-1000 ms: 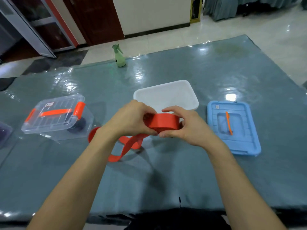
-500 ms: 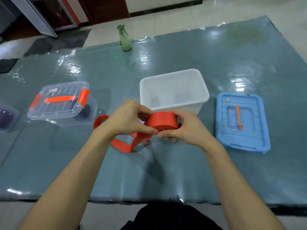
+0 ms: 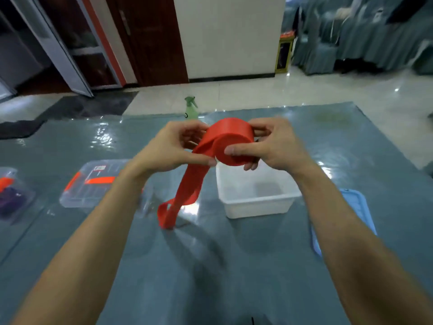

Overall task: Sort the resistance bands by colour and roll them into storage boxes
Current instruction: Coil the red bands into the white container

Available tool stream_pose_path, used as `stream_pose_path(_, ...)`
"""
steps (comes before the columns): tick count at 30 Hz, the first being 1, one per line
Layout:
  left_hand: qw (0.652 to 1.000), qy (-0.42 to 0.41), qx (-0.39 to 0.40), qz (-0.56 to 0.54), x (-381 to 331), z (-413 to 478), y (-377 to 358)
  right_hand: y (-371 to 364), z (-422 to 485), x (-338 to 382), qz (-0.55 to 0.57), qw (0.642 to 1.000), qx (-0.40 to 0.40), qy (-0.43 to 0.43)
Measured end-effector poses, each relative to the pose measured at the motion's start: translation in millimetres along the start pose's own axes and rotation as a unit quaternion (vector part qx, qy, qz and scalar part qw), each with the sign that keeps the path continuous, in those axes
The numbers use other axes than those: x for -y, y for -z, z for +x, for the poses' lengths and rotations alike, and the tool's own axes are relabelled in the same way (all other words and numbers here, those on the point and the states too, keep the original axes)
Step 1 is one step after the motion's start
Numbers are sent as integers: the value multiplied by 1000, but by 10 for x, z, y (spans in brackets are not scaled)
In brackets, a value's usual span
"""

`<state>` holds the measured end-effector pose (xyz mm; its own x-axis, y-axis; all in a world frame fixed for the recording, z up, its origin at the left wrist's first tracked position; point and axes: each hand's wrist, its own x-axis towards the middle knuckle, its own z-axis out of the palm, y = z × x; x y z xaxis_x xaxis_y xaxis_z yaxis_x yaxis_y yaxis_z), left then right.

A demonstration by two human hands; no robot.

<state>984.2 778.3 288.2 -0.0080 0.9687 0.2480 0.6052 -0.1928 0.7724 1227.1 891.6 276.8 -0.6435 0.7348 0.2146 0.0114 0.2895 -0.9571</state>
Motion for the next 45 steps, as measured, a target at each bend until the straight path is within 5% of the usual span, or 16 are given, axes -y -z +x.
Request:
stream_pose_path(3, 994, -74, -77, 16, -317, 167, 344, 26, 203, 533, 6, 998, -11, 60)
stream_pose_path(10, 994, -97, -28, 49, -854, 267, 812, 81, 375, 1270, -23, 995, -1, 101)
stream_pose_path(17, 982, -86, -64, -158, -790, 126, 532, 42, 250, 1242, -25, 995, 18, 97)
stream_pose_path(22, 972, -66, -90, -205, -567, 7, 249, -27, 107, 990, 25, 997, 18, 71)
stream_pose_path(29, 994, -18, -59, -91, -376, -49, 191, -72, -14, 499, 43, 998, 52, 10)
stream_pose_path(34, 999, 15, 7, 33, -357, 14, 252, -33, 18, 436, -116, 990, 76, 11)
stream_pose_path(45, 959, 11, 104, 264, -566, 191, 299, -143, 102, 333, -213, 967, 134, 47)
